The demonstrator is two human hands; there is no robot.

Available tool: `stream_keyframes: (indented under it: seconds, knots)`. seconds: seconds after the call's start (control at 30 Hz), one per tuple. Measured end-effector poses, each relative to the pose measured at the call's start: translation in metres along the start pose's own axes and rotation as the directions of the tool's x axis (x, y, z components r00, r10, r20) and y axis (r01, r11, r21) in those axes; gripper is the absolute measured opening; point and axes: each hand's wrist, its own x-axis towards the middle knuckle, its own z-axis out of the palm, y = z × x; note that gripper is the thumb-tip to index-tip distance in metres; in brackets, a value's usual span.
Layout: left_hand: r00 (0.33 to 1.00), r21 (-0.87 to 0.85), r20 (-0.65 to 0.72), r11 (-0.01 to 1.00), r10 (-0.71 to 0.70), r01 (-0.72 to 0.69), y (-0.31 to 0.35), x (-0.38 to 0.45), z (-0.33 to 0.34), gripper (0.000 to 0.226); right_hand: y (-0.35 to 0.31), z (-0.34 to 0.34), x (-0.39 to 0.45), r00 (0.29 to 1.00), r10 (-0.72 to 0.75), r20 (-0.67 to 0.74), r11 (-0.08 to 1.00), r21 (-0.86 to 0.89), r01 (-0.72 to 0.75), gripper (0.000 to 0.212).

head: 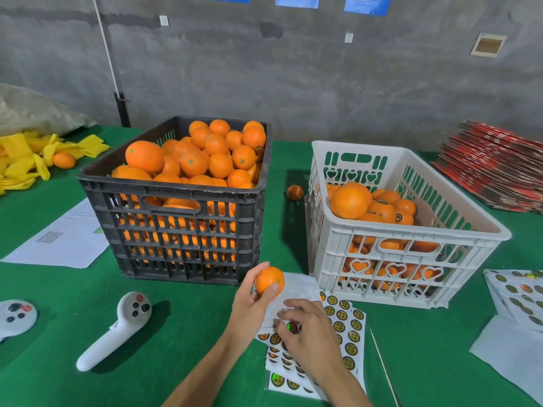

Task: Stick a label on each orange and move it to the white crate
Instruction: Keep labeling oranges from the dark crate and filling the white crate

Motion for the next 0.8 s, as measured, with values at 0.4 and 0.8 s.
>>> stream_keyframes:
  seconds: [0.4,0.8]
  knots:
    - [1.000,0.001,0.008,1.000,0.000,0.000,-0.0015,0.0006,-0.0008,0.044,-0.0013,-0.0049,0.0017,0.999,0.032,0.023,0.998,0.057,-0.033,0.020]
    - [1.000,-0.002,0.012,1.000,0.000,0.000,0.0034,-0.0015,0.0001,0.046,-0.0032,-0.0095,0.0027,0.998,0.051,-0.028,0.987,0.155,-0.046,0.034]
